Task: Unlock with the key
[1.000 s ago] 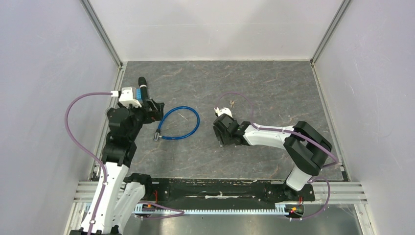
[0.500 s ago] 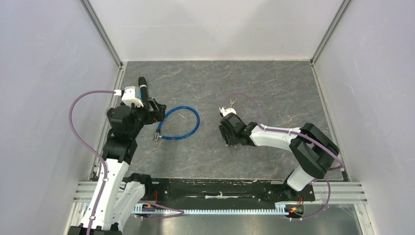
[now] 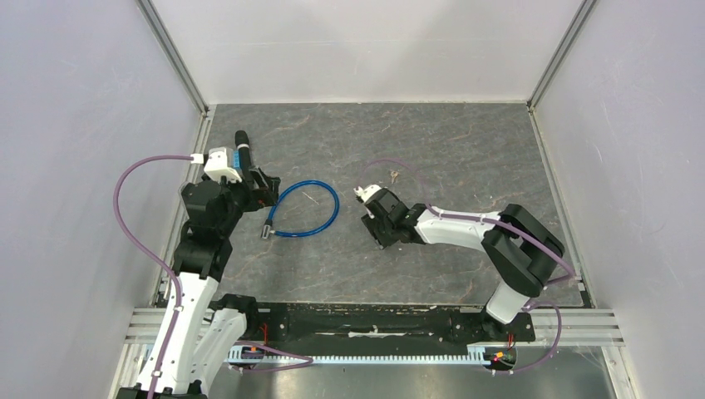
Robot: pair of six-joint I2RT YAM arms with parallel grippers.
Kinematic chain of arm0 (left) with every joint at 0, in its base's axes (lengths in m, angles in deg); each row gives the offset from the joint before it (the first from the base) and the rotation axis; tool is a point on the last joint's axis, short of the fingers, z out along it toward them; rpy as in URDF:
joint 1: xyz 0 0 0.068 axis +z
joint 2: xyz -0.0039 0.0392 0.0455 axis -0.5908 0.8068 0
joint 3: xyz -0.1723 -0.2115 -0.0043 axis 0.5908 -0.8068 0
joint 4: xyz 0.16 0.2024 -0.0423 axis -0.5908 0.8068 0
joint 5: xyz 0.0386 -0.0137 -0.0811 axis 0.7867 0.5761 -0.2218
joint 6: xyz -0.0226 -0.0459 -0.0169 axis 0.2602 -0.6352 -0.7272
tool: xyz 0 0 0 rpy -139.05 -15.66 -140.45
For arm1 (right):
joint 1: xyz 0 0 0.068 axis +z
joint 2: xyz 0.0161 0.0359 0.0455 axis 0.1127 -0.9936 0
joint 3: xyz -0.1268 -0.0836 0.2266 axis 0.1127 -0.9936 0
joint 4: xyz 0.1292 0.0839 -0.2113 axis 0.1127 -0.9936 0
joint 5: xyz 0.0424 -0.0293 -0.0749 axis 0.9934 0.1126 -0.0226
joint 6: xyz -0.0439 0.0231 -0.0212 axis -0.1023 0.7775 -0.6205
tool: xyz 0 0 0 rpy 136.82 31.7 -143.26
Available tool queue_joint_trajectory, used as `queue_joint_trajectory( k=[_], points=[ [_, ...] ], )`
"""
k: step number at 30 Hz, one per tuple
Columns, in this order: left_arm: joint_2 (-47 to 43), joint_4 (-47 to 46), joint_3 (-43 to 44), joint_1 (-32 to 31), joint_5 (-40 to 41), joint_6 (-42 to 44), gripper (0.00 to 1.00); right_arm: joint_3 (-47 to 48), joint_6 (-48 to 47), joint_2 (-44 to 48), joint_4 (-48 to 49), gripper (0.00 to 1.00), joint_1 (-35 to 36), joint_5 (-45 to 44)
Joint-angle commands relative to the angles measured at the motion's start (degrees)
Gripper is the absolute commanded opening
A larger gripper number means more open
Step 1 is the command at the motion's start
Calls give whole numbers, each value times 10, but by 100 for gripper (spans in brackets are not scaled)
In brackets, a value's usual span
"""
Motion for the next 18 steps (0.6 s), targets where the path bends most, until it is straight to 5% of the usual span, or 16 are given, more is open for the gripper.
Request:
queue_joint_trajectory(
  k=[1,9,18],
  points=[
    [-1,-2,-2,-2,7,11,98,37,-28,-40,-20,11,26,32],
    [6,-1,-3,-2,8,11,98,86,-13,-75,-48,9,42,20],
    [17,3,-1,-2,5,6,98,108,-14,-50,-64,56,44,14]
  ],
)
